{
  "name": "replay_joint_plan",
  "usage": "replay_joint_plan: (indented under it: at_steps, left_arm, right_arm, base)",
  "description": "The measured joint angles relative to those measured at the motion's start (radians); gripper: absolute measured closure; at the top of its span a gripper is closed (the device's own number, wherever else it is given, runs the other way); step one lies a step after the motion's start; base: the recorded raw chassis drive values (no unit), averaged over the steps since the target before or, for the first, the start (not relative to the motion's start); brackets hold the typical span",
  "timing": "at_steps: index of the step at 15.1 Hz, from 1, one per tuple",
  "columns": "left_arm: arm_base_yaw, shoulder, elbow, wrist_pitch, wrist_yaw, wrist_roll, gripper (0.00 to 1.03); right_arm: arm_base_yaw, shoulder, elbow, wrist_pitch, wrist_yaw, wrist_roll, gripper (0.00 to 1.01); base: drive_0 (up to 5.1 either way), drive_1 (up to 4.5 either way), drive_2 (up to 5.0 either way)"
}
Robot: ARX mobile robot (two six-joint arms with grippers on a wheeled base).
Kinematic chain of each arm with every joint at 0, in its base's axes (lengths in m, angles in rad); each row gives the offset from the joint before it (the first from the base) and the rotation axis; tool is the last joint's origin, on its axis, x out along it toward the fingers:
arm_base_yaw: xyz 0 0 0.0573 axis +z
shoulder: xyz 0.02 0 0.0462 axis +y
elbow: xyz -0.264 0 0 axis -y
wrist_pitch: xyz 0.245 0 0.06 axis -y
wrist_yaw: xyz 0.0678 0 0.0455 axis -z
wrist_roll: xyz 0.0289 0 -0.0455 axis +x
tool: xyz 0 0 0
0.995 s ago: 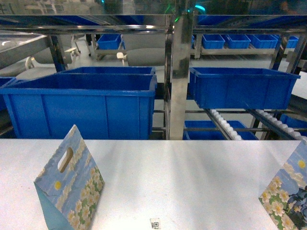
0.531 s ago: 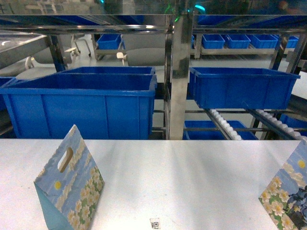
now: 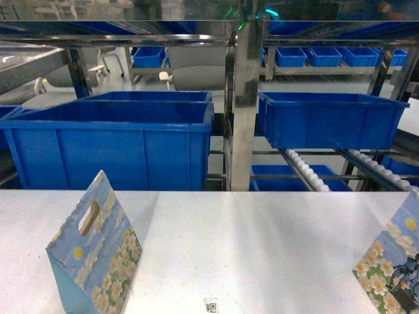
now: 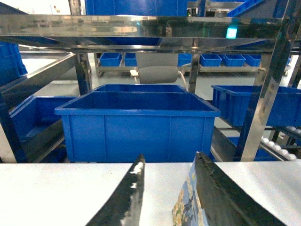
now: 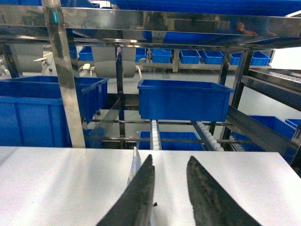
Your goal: Move flower gift bag to table near conveyor
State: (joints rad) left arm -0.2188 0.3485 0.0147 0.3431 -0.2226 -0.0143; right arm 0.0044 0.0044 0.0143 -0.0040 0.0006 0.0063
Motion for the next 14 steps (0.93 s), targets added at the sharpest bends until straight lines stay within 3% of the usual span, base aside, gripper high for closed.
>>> replay_joint_plan:
  at_steps: [2,4,5,6,8,10,14]
  left_arm:
    - [0.058,-0.075,0.000,-0.065,0.057,0.000,0.98]
    - [0.109,-0.116,0.000,-0.114,0.116,0.000,1.01]
    - [0.175,-0.138,0.000,-0.137,0.191,0.002,1.01]
    - [0.222,-0.152,0.000,-0.142,0.204,0.002,1.01]
    - [0.221,-0.175,0.000,-0.167,0.221,0.001,1.01]
    - [0.216,-0.316,0.000,-0.351,0.222,0.001,1.01]
    - [0.217,-0.338,0.000,-0.348,0.222,0.001,1.01]
  right_arm:
    - [0.000,0.000,0.000,0.000,0.000,-0.003,0.99]
    - [0.000,0.000,0.000,0.000,0.000,-0.004,0.99]
    - [0.000,0.000,0.000,0.000,0.000,-0.004,0.99]
    - [0.000,0.000,0.000,0.000,0.000,-0.004,0.99]
    - [0.000,0.000,0.000,0.000,-0.001,-0.004,0.99]
    - [0.000,0.000,0.000,0.000,0.000,-0.004,0.99]
    - [0.000,0.000,0.000,-0.001,-0.001,-0.004,0.99]
  base:
    - [0.0,0.00,0.0]
    - [0.0,0.00,0.0]
    - [0.0,0.00,0.0]
    - [0.0,0.00,0.0]
    - [0.0,0.00,0.0]
    - [0.0,0.00,0.0]
    - [0.0,0.00,0.0]
